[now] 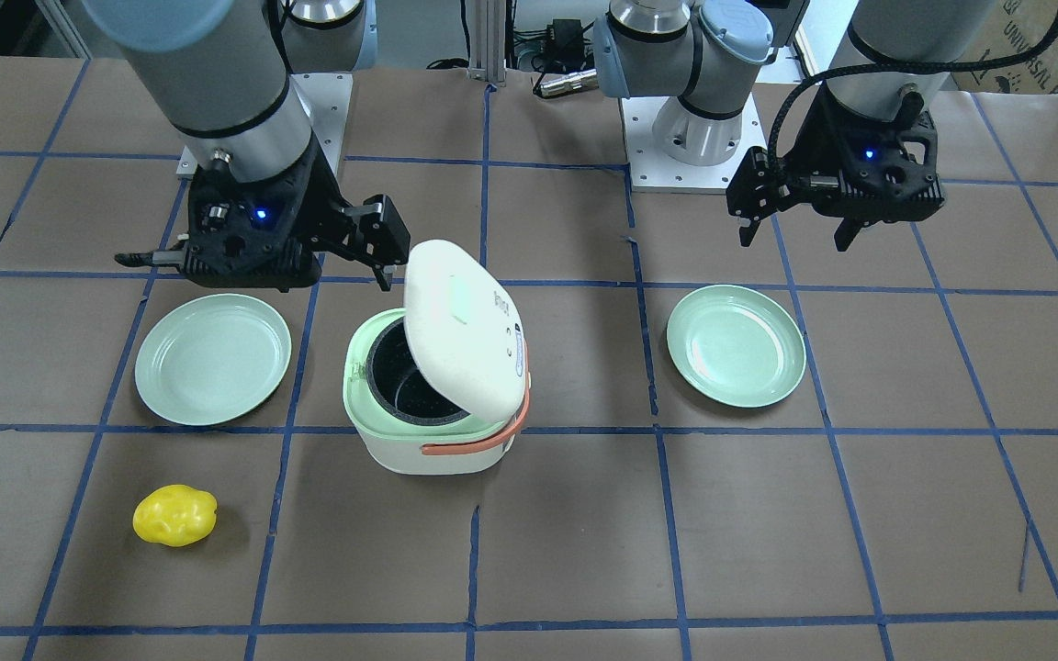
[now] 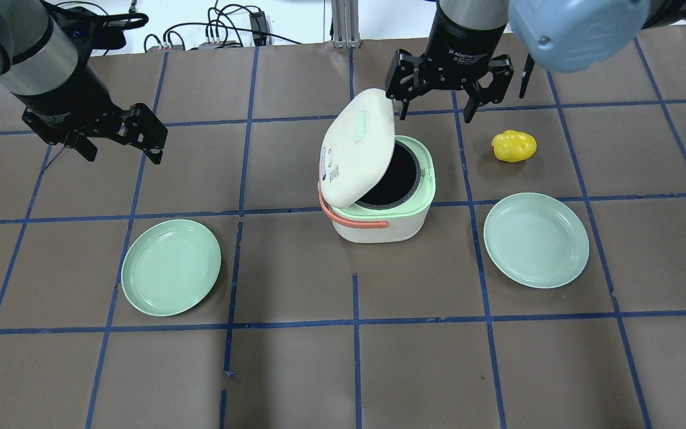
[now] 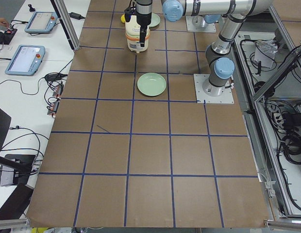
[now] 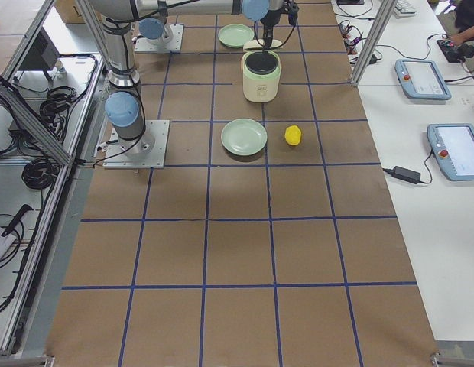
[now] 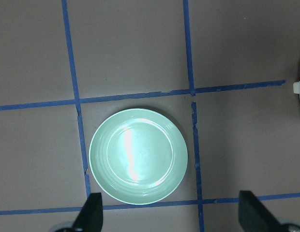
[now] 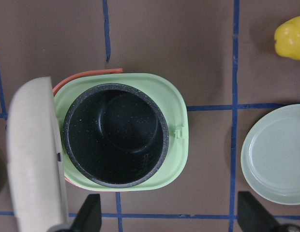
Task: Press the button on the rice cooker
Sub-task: 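Lift the right gripper away as the cooker lid springs open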
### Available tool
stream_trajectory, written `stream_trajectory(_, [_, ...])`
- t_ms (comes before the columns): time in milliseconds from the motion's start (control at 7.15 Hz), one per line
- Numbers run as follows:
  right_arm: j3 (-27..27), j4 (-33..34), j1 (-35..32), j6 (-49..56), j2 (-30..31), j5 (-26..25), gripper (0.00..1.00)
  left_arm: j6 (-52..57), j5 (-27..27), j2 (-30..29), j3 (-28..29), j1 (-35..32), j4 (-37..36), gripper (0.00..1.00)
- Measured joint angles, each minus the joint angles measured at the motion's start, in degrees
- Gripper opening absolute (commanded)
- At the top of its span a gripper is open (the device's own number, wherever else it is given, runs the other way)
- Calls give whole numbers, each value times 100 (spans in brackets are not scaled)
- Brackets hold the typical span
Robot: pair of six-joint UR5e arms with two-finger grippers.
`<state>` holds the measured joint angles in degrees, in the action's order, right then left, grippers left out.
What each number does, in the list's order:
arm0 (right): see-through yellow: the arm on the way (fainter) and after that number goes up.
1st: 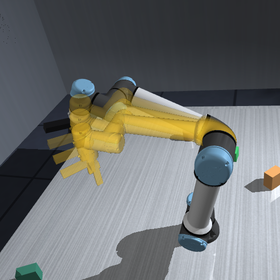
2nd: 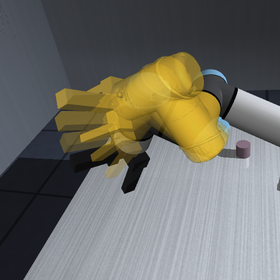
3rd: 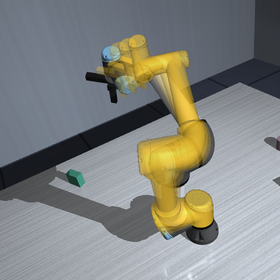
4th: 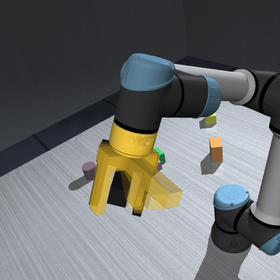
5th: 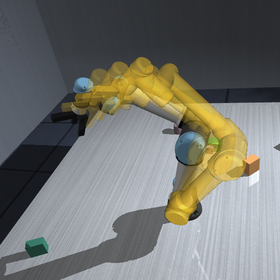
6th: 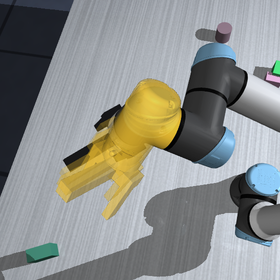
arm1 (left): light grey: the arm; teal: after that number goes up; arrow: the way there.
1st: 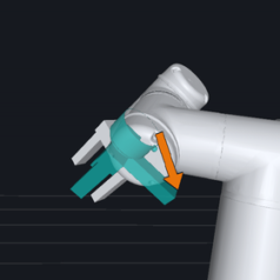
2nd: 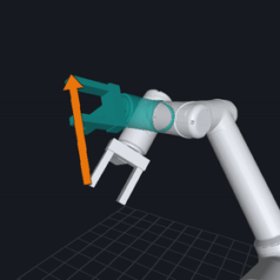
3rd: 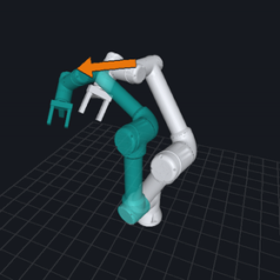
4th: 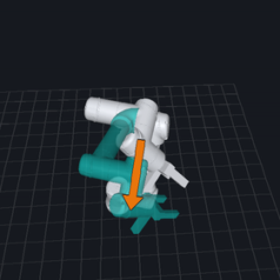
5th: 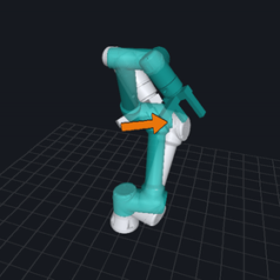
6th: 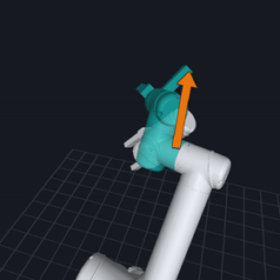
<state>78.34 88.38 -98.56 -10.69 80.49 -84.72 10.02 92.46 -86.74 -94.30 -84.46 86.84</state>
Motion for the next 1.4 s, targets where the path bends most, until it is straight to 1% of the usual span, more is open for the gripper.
stream_trajectory(280, [-328, -338, 91, 80, 144, -331, 100, 0, 0, 0, 0, 0, 0, 100])
stream_trajectory(699, [-348, -416, 235, 564, 164, -849, 100, 0, 0, -1, 0, 0, 0, 100])
stream_trajectory(1118, [-285, -427, 271, 662, 169, -855, 100, 0, 0, -1, 0, 0, 0, 100])
stream_trajectory(1398, [-271, -426, 295, 747, 169, -690, 100, 0, 0, -1, 0, 0, 0, 100])
